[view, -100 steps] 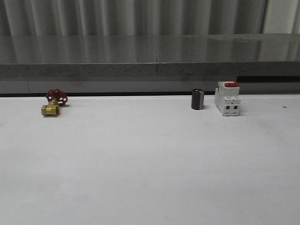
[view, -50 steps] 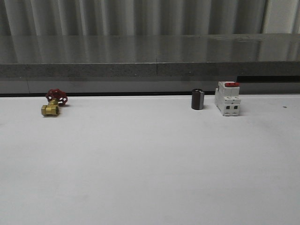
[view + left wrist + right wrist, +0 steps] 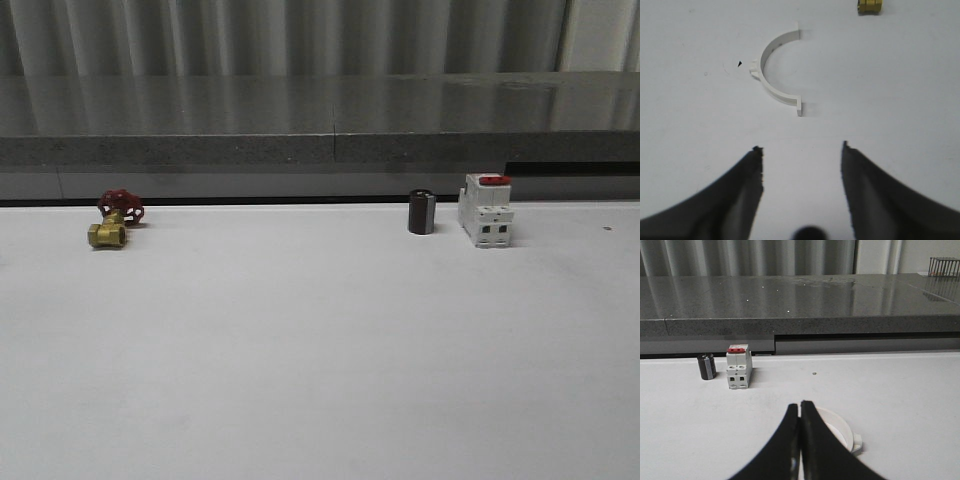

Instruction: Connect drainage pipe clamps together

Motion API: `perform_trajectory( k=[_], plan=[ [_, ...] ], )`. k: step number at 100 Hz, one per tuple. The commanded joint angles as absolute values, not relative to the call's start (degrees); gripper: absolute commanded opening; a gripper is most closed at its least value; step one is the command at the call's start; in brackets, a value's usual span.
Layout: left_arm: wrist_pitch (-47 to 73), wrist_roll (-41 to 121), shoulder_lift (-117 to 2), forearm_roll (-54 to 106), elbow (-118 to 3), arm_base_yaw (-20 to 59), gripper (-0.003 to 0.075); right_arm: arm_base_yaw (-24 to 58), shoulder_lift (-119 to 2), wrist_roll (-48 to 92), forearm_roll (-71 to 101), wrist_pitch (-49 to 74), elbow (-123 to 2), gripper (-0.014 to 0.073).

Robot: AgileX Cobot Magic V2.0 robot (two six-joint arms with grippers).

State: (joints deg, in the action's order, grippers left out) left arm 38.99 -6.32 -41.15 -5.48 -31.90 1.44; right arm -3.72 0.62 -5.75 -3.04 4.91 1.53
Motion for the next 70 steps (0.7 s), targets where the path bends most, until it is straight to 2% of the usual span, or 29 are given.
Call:
perform_trajectory(
  k=[1,25,49,70],
  plan=[
    [35.97,-10.61,-48.26,-7.46,-36.73,1.50,0.0528,-4.01,1.67,-5.34,-3.60,0.37,0.71,-0.0066],
    [38.93,-13.73,-67.86,-9.73,-47.43,0.10,0.0472,-4.01,1.67,-5.34,-3.60,0.37,0.71,-0.0066],
    [44.64,-11.91,-85.21,-4.80,-59.17,-6.23,0.0472,-4.01,1.67,-5.34,-3.60,0.37,0.71,-0.0066],
    [46.86,-9.59,-97.28,-2.59,-67.37,-7.74,0.0472,-4.01,1.67,-5.34,-3.60,0.37,0.71,-0.0066]
  ],
)
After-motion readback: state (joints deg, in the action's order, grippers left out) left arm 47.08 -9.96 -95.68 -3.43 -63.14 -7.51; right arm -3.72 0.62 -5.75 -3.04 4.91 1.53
